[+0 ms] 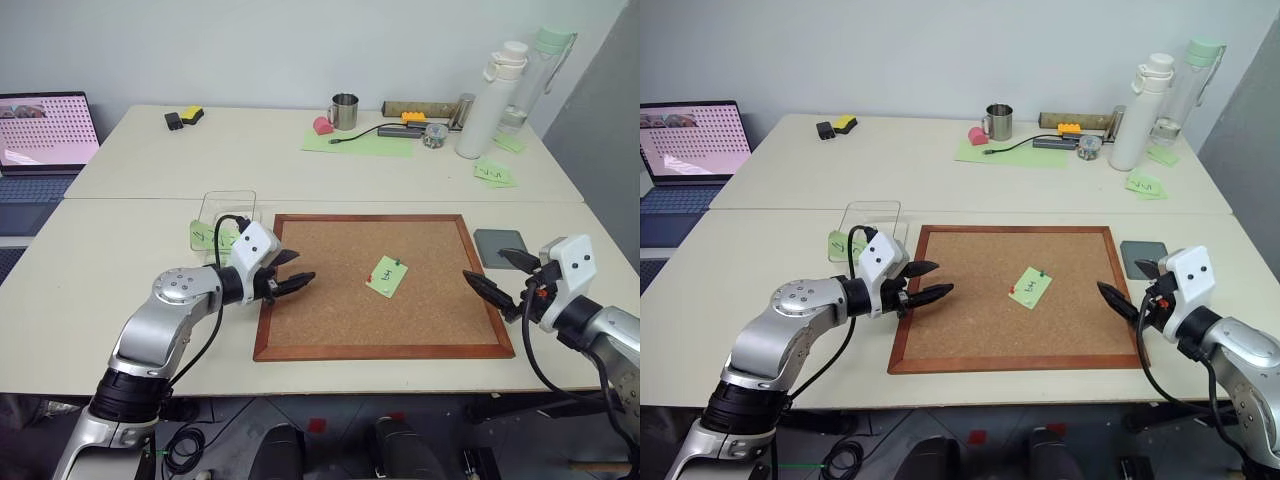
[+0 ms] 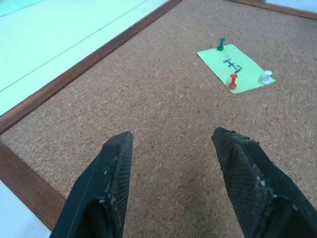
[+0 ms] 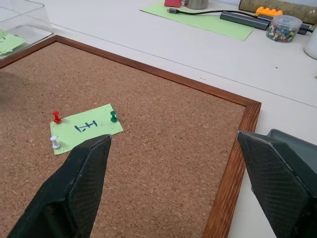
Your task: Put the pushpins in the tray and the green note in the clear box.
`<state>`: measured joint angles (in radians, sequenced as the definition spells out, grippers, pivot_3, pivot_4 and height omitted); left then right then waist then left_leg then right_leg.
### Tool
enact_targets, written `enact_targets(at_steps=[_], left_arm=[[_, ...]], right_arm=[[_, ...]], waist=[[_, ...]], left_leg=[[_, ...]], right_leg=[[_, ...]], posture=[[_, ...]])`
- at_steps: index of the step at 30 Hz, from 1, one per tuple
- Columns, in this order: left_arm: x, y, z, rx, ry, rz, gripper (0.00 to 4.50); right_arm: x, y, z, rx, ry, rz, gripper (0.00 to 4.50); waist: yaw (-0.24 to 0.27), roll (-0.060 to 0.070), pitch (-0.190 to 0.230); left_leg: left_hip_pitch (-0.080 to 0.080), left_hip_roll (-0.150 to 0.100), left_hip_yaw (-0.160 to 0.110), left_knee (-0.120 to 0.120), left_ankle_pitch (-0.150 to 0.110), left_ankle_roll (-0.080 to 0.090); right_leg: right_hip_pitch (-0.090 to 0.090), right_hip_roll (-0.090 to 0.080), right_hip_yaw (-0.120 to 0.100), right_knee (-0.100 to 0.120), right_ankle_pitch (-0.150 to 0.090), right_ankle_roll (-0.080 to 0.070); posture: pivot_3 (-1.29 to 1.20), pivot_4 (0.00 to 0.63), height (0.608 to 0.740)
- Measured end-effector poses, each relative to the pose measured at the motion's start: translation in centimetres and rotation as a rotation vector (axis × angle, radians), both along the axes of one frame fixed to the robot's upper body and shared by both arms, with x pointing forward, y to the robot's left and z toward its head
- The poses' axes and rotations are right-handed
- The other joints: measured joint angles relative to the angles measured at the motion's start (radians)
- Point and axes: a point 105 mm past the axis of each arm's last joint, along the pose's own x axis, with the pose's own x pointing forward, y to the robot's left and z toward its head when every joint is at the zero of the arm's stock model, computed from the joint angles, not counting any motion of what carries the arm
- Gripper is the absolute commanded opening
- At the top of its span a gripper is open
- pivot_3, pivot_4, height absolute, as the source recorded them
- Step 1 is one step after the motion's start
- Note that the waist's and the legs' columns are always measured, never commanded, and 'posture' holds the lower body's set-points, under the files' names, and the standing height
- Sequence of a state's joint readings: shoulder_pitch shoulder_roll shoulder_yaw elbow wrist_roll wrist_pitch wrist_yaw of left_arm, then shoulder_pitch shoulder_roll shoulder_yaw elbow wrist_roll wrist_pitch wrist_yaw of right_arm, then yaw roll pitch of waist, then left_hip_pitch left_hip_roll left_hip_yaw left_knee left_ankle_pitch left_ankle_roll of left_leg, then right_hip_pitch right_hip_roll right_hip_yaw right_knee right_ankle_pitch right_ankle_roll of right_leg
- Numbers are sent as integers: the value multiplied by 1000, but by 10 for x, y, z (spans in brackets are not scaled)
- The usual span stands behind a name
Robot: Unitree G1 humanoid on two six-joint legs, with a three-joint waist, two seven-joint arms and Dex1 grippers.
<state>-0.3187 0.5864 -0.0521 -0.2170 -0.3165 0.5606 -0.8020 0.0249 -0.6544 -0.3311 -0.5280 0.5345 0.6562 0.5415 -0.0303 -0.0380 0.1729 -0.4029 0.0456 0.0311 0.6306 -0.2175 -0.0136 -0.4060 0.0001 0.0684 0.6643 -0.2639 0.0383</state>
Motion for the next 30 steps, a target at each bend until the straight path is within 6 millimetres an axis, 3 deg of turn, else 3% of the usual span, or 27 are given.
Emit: enact_targets(at_steps=[5, 12, 13, 18, 25, 30], left_arm=[[-9, -4, 2, -98, -20, 39, 2724], [-20, -4, 2, -118, -51, 103, 2724], [-20, -5, 3, -119, -56, 104, 2375], [-22, -14, 7, -171, -80, 78, 1498], [-26, -24, 4, -176, -105, 28, 207], [-29, -28, 3, -193, -82, -11, 39]], right_arm=[[-5, 8, 1, 15, -47, 19, 4257], [-14, 24, -15, 42, -29, 47, 4257], [-13, 25, -15, 46, -30, 51, 4257], [-7, 48, -21, 94, -20, 125, 4257], [3, 58, -25, 92, -22, 156, 4257], [5, 64, -29, 93, -12, 181, 4257]], waist=[[1, 0, 0], [0, 0, -1], [0, 0, -1], [0, 0, -1], [1, 0, -1], [0, 0, -1]], left_leg=[[0, 1, 0, 0, 0, 0], [1, 0, 0, 1, 0, 0], [2, 0, 0, 1, 0, 0], [2, 0, 0, 1, 0, 0], [2, 0, 0, 0, 0, 0], [1, 0, 0, 0, 0, 0]], right_leg=[[0, 0, 0, 0, 0, 0], [1, -1, 1, 0, 0, 1], [1, -1, 1, 0, 0, 1], [1, 0, 1, 0, 0, 0], [1, 0, 1, 0, 0, 0], [1, 0, 1, 0, 0, 0]], posture=[[0, 150, 740], [0, 150, 740], [0, 150, 740], [0, 150, 740], [0, 150, 740], [0, 150, 740]])
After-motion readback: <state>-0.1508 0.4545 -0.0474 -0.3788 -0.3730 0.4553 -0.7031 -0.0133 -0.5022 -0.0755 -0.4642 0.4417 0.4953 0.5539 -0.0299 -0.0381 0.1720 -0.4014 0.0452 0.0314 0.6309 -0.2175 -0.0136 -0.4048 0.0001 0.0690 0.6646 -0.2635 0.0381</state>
